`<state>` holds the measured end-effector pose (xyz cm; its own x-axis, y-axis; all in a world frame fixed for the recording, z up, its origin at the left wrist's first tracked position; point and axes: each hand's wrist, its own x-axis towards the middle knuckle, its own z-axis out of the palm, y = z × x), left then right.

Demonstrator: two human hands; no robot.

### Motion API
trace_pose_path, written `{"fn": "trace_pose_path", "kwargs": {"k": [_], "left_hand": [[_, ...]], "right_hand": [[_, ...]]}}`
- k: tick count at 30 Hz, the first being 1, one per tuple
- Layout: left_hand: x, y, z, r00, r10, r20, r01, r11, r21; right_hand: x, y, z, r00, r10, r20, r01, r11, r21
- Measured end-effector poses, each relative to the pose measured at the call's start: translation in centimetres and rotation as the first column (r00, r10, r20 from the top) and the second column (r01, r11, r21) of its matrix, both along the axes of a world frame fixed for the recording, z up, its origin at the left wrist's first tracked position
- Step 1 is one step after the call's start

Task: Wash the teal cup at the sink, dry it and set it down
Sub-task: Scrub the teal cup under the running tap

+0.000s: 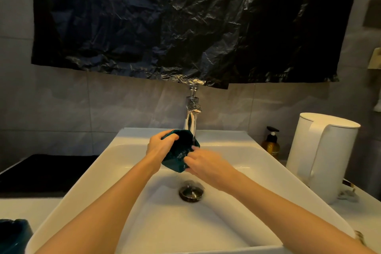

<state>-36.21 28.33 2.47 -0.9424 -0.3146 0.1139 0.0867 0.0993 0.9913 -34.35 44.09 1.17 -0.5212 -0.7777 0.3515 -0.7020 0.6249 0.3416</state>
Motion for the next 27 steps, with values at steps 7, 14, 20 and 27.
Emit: {"fn": "trace_pose_path", "kwargs": {"k": [7, 14, 20, 27], "left_hand": [[-0.1, 0.4, -0.1, 1.0, -0.005, -0.006, 0.005, 1.0, -0.005], [-0.1, 0.3, 0.0, 0.999, 0.039, 0.023, -0.04, 0.999, 0.008], [0.2, 1.0, 0.1, 0.998, 0.056, -0.018, -0.059, 0.972, -0.229], [1.2, 1.6, 0.4, 0.999, 0.034, -0.028, -0.04, 0.964, -0.261]], "right_hand": [[0.3, 0.3, 0.2, 0.991, 0.022, 0.133, -0.002, 0.989, -0.151], [-1.2, 1.3, 0.2, 0.908, 0.014, 0.419, 0.256, 0.773, -0.581], [-1.7, -1.2, 1.2, 0.331, 0.422, 0.844, 0.754, 0.42, -0.505], [-3.1, -2.1, 0.4, 0.72, -0.113, 0.685, 0.65, 0.458, -0.607]]}}
